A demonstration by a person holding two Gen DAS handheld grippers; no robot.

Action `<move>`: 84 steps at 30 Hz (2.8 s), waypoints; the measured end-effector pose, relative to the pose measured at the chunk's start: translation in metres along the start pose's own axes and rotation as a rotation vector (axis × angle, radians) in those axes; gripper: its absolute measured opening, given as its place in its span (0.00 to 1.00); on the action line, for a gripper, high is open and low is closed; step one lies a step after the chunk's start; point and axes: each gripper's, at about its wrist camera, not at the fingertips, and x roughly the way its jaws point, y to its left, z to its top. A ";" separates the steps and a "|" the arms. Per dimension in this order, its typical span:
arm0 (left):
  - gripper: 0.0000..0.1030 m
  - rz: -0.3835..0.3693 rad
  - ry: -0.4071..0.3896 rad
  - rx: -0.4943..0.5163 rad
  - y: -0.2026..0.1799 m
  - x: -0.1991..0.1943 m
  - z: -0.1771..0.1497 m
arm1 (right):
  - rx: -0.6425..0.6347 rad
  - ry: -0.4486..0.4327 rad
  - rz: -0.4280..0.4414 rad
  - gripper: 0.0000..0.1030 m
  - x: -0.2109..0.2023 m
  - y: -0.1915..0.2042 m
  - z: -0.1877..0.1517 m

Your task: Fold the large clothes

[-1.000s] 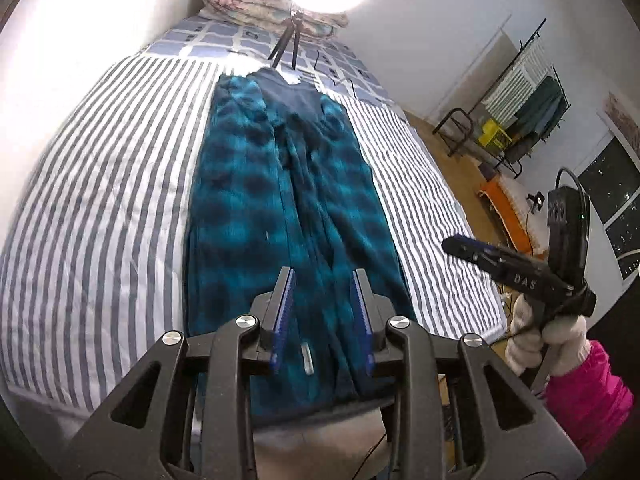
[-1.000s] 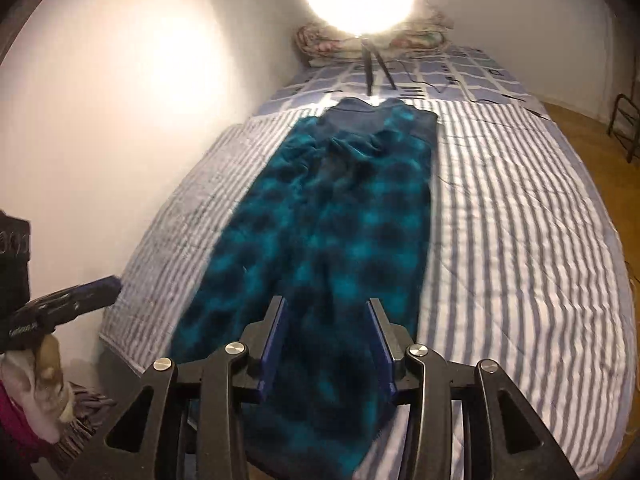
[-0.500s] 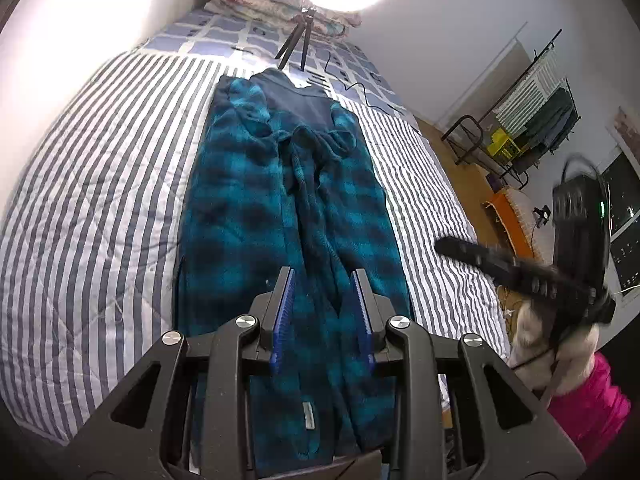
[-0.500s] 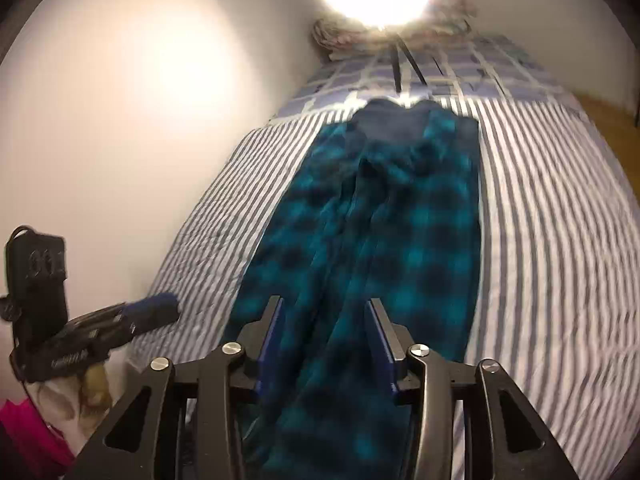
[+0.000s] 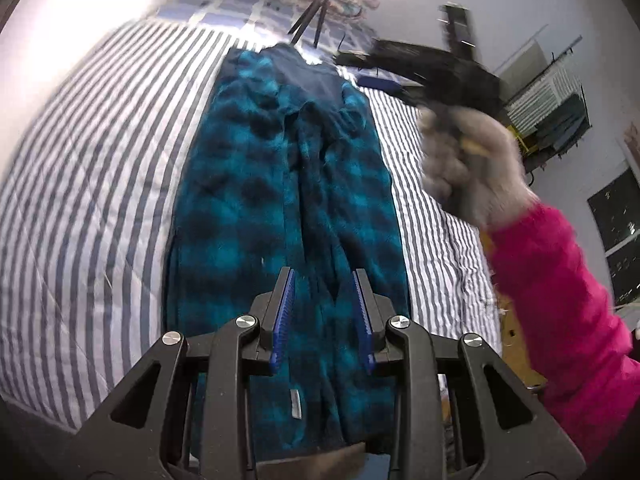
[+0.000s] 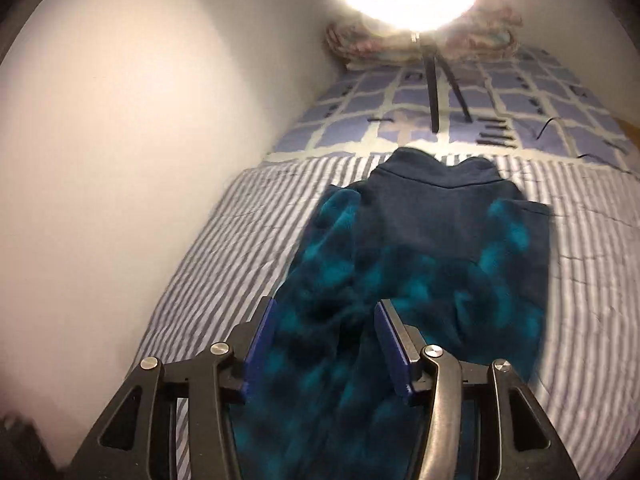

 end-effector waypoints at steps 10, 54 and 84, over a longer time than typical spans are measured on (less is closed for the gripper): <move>0.27 -0.018 0.032 -0.143 0.043 -0.006 -0.004 | 0.202 0.078 0.080 0.50 0.131 -0.043 0.030; 0.55 0.119 0.069 -0.042 0.090 -0.008 -0.063 | 0.115 0.202 -0.098 0.42 -0.196 0.003 -0.308; 0.15 -0.060 0.170 -0.133 0.081 0.015 -0.144 | 0.362 0.194 0.201 0.12 -0.164 -0.017 -0.386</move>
